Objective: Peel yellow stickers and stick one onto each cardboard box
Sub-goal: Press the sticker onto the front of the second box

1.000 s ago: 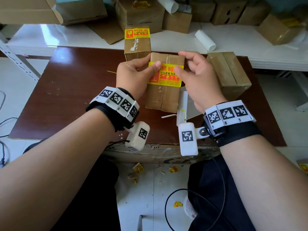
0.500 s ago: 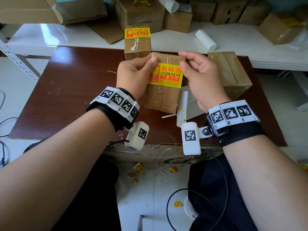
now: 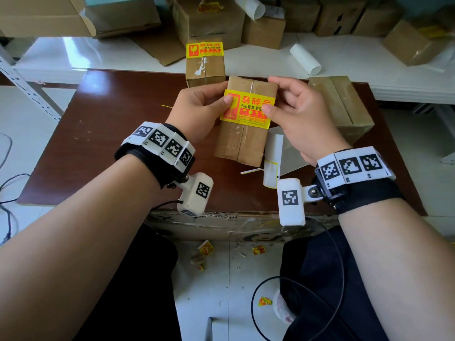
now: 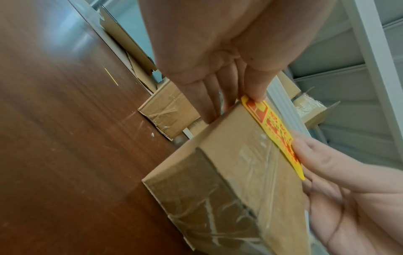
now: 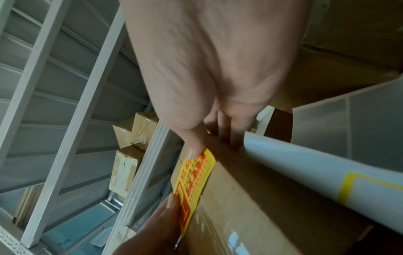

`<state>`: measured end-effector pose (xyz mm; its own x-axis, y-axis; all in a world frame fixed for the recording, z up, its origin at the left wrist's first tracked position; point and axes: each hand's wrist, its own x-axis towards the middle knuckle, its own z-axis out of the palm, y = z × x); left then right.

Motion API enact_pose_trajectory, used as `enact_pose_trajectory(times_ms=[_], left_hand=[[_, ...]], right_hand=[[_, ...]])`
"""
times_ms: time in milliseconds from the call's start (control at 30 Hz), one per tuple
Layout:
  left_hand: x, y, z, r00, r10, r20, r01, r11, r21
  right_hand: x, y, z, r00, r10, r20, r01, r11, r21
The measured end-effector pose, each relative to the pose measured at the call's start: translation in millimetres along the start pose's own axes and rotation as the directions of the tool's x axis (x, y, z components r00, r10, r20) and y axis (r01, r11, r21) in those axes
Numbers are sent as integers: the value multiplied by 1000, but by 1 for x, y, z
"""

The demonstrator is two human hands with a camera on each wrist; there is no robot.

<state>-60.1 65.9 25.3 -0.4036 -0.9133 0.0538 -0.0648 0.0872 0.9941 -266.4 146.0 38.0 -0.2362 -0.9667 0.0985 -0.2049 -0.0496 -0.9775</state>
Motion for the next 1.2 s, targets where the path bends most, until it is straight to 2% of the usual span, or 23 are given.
enact_pose_trajectory(times_ms=[267,433,567,767,933,1067,1200], left_hand=[[1,-3,-10,983,1,183,1,1000,-9],[1,-3,-12,973,-25,228,30,999,-20],[-1,-3,-9,987,-9,158,21,997,-72],[-2,-3,-4,997,34,-62,-35,999,-15],[-4,2,3,991,44,-127,-47,999,-21],[-2,1,2,992,23,-125,-26,999,-25],[0,1,-4,1000,24,6,-24,1000,-20]], right_hand=[[-5,-3,-12,984,35,177,-26,998,-53],[-6,-3,-14,981,41,189,-30,998,-58],[-8,-4,-13,984,40,176,-33,999,-42],[-9,-6,-12,982,41,186,-32,998,-48],[-10,-9,-12,982,47,185,-36,997,-64],[-9,-8,-11,984,51,171,-37,996,-80],[-8,-6,-8,987,62,148,-51,996,-73]])
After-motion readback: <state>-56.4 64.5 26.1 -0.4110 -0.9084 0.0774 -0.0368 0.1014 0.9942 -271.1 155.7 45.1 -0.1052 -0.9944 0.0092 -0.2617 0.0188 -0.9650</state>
